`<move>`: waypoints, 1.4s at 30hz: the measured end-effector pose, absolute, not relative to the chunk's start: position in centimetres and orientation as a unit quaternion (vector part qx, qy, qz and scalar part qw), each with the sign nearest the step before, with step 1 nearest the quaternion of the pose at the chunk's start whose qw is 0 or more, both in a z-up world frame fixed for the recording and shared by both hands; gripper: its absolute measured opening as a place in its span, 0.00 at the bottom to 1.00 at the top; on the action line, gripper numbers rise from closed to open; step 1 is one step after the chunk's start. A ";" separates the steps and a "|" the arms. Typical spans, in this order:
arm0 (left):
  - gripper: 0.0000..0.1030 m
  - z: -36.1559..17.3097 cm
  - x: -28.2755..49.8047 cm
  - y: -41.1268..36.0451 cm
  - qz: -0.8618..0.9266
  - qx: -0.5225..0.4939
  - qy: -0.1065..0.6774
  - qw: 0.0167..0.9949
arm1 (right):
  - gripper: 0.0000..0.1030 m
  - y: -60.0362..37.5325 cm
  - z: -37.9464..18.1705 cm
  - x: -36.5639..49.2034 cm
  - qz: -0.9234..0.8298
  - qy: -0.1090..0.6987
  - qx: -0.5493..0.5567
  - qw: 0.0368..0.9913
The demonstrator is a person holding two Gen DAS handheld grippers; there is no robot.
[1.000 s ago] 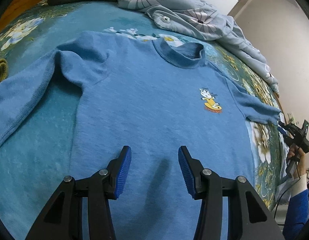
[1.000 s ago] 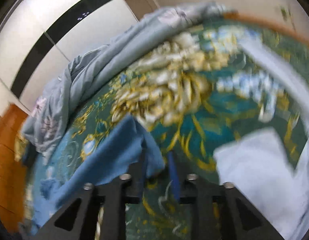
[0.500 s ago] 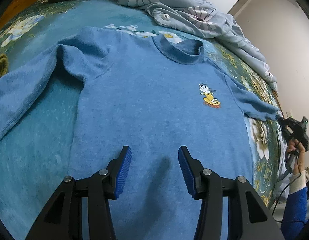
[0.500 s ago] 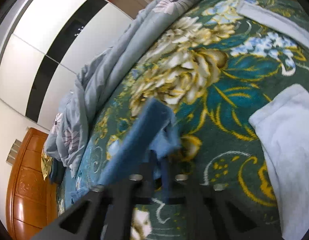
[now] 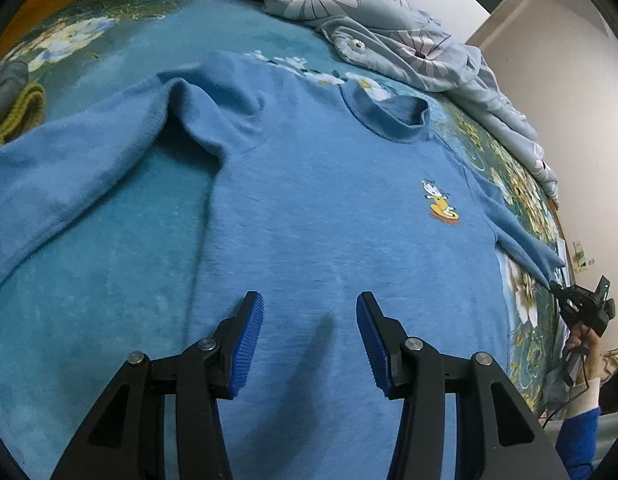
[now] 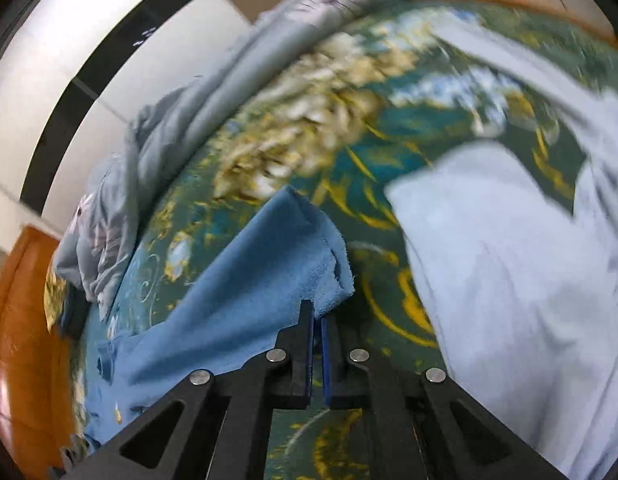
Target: Fold clothes
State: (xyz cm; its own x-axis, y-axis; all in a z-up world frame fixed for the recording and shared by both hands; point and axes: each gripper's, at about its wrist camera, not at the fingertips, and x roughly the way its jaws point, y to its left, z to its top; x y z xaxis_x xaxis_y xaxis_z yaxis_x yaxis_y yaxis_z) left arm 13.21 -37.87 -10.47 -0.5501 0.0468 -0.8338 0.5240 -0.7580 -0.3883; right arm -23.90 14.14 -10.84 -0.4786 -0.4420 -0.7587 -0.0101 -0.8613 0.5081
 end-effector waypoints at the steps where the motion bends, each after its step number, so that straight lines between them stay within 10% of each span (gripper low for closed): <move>1: 0.49 -10.4 13.4 -38.1 -0.822 0.450 0.318 0.147 | 0.03 14.3 -11.1 -23.9 -0.826 -0.235 0.495 0.128; 10: 0.49 -9.7 17.5 -40.5 -0.822 0.411 0.356 0.170 | 0.07 12.9 -9.7 -22.6 -0.845 -0.169 0.492 0.121; 14: 0.49 -9.2 20.9 -42.5 -0.825 0.384 0.362 0.202 | 0.49 12.5 -8.3 -20.7 -0.862 -0.142 0.470 0.123; 38: 0.49 -12.8 31.5 -51.0 -0.820 0.328 0.355 0.306 | 0.54 2.7 -6.1 -12.6 -0.848 -0.060 0.467 0.241; 40: 0.39 -12.9 31.6 -51.0 -0.824 0.317 0.359 0.303 | 0.54 2.3 -6.1 -12.4 -0.848 -0.055 0.469 0.242; 42: 0.03 -12.8 31.6 -50.7 -0.825 0.315 0.359 0.303 | 0.54 2.0 -6.2 -12.2 -0.847 -0.051 0.470 0.244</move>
